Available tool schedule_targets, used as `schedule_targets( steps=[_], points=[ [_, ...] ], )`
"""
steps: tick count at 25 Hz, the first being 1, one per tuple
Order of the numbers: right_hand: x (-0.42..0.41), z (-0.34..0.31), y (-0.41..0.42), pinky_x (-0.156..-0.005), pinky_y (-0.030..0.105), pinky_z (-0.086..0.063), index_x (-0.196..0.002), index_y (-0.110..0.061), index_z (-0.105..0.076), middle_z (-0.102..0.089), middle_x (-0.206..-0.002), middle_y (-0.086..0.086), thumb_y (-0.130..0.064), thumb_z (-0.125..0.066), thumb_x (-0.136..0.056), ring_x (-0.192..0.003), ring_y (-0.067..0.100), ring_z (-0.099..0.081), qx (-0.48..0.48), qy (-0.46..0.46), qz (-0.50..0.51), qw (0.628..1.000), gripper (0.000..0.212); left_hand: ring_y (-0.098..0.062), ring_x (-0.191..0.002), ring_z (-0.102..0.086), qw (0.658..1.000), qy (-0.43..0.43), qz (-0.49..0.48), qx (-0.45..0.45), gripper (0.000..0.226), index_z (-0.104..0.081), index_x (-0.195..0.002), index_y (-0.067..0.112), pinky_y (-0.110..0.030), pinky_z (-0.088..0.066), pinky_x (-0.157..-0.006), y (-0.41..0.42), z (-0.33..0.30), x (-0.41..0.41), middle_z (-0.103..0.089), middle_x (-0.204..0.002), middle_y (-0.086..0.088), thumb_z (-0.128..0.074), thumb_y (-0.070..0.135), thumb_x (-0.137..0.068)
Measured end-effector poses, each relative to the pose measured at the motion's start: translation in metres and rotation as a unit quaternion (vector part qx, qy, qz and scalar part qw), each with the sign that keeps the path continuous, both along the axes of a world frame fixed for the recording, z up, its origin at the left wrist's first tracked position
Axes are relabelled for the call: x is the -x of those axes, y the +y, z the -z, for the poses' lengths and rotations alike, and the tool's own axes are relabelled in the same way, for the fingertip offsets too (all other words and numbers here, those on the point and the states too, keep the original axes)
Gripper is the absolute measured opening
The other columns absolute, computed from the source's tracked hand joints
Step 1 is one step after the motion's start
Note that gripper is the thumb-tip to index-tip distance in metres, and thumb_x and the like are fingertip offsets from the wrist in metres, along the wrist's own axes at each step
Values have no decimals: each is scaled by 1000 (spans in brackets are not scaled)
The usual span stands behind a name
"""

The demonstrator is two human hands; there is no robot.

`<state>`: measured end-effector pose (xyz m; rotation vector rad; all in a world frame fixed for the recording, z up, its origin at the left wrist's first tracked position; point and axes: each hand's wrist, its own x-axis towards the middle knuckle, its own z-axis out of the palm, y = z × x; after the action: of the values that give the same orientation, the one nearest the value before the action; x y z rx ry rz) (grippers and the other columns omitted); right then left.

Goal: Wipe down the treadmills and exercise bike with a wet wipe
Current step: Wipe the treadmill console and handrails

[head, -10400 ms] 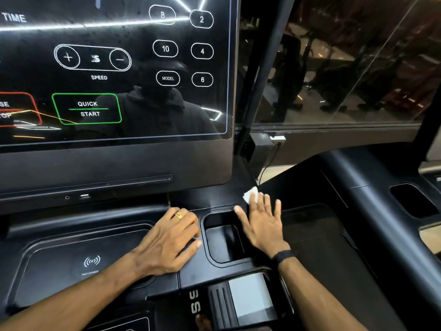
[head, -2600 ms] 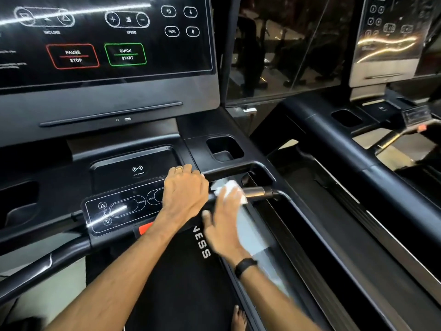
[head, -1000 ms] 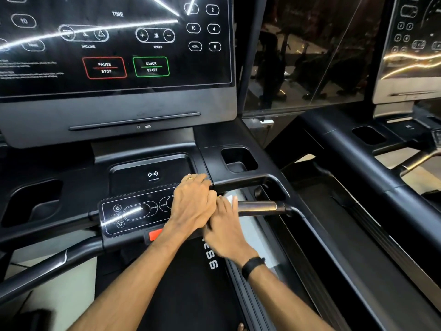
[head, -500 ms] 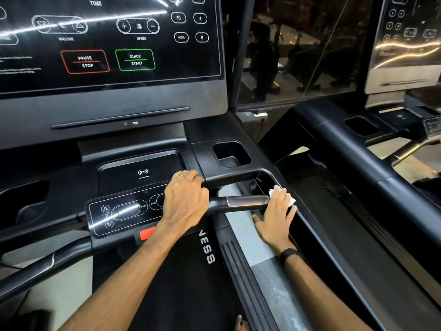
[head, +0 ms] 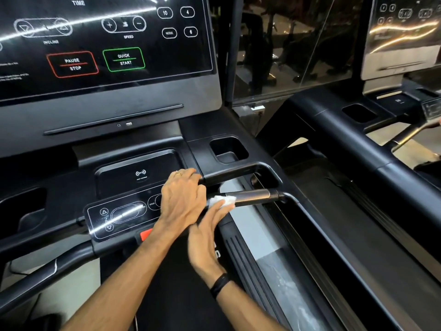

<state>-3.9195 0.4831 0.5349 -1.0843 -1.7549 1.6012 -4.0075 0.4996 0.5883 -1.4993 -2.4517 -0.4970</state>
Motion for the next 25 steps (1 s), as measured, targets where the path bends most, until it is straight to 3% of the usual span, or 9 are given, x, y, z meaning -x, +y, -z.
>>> schedule_targets(
  steps=[5, 9, 12, 14, 16, 18, 21, 23, 25],
  points=[
    [-13, 6, 72, -123, 47, 11, -155, -12, 24, 52, -148, 7, -29, -43, -107, -145, 26, 37, 45, -44, 147, 987, 84, -28, -92, -66, 1000, -15, 5, 21, 48, -76, -85, 6, -31, -38, -89, -2, -1, 0, -73, -99, -10, -32, 24, -80],
    [-41, 22, 119, -123, 48, 11, -156, -8, 21, 47, -152, 11, -36, -38, -108, -144, 29, 39, 8, -83, 190, 978, 80, -28, -95, -66, 999, -28, 4, 17, 49, -76, -86, 4, -34, -40, -93, -2, 0, -1, -73, -101, -12, -31, 24, -79],
    [-57, 37, 132, -122, 52, 10, -158, -1, 5, 25, -163, 19, -44, -30, -108, -149, 32, 28, -100, -193, 154, 964, 75, -27, -94, -67, 1000, -18, -4, 20, 49, -76, -85, 5, -34, -43, -91, -2, 0, -3, -73, -102, -11, -32, 24, -79],
    [-63, 34, 134, -121, 56, -6, -145, 0, -40, -32, -156, 22, -49, -23, -103, -148, 36, -17, -240, -279, 106, 924, 66, -27, -90, -67, 999, -17, -5, 31, 48, -77, -83, 7, -35, -51, -85, -1, -2, -4, -73, -98, -9, -32, 24, -79],
    [-58, 17, 127, -115, 50, -20, -120, -9, -63, -62, -125, 10, -47, -24, -98, -123, 27, -47, -340, -292, 17, 894, 59, -27, -90, -67, 999, -16, -4, 39, 48, -77, -83, 7, -36, -53, -83, -1, -1, -5, -73, -98, -9, -32, 24, -79],
    [-47, 0, 110, -114, 40, -19, -126, -12, -63, -65, -123, 4, -42, -32, -102, -118, 20, -51, -361, -243, -92, 896, 49, -27, -93, -67, 999, -19, -6, 33, 49, -77, -86, 6, -37, -51, -87, 0, 0, -4, -73, -100, -9, -32, 25, -81],
    [-48, -1, 94, -124, 40, -4, -145, -13, -46, -55, -139, 0, -41, -35, -106, -131, 14, -43, -394, -183, -197, 879, 50, -27, -93, -68, 1000, -10, -12, 9, 48, -77, -86, 6, -32, -41, -91, 0, 1, -2, -73, -100, -9, -33, 25, -81],
    [-65, 3, 116, -124, 40, 5, -148, -15, -44, -53, -144, -1, -55, -23, -102, -137, 14, -42, -394, -213, -218, 867, 65, -27, -90, -69, 1000, -6, -15, 6, 46, -76, -84, 6, -29, -35, -91, -2, 1, -1, -74, -97, -9, -34, 23, -80],
    [-84, 5, 154, -123, 46, 4, -134, -20, -56, -62, -132, -1, -62, -8, -94, -131, 16, -50, -390, -310, -180, 848, 76, -29, -90, -69, 1000, -10, -15, 11, 46, -76, -83, 4, -31, -34, -94, -3, 1, -1, -74, -96, -12, -34, 22, -79]
  ],
)
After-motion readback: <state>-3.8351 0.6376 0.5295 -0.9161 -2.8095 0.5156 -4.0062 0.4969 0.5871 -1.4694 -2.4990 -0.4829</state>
